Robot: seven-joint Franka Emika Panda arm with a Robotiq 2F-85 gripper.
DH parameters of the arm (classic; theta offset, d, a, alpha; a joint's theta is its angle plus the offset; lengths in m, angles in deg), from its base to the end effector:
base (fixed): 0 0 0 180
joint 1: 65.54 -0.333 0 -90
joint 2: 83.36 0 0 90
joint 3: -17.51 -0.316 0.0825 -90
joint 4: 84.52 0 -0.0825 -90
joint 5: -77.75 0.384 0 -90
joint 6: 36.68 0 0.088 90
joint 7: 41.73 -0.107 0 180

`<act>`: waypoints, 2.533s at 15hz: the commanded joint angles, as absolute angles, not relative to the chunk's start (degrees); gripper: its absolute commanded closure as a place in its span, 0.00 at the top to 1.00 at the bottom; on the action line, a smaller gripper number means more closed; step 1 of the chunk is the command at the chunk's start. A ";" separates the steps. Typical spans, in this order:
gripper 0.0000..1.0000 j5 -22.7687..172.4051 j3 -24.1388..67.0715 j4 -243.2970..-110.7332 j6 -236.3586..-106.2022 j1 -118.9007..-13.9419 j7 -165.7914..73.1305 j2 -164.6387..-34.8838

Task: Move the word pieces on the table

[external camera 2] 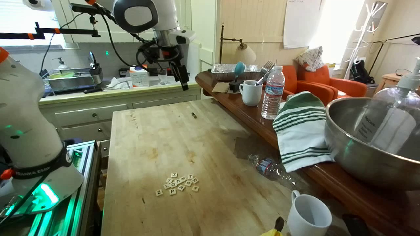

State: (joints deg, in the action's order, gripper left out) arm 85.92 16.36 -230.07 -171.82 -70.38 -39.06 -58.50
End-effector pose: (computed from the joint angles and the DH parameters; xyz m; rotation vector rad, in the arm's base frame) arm 0.4238 0.0465 0.4478 -3.0056 -0.0931 -0.3766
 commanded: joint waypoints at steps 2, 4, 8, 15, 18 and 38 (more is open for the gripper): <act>1.00 83.47 18.12 -237.00 -170.33 -66.41 -39.88 -52.15; 1.00 83.13 19.67 -241.31 -172.69 -66.05 -36.52 -50.14; 1.00 82.96 22.90 -241.65 -174.18 -65.38 -32.41 -51.96; 1.00 80.05 25.70 -242.13 -174.98 -61.72 -30.44 -54.93; 1.00 77.45 24.65 -242.35 -169.81 -59.22 -33.89 -56.82; 1.00 74.65 24.95 -242.30 -172.53 -56.97 -37.21 -64.91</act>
State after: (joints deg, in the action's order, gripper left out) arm 75.48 24.33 -242.34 -169.10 -56.86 -38.66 -61.72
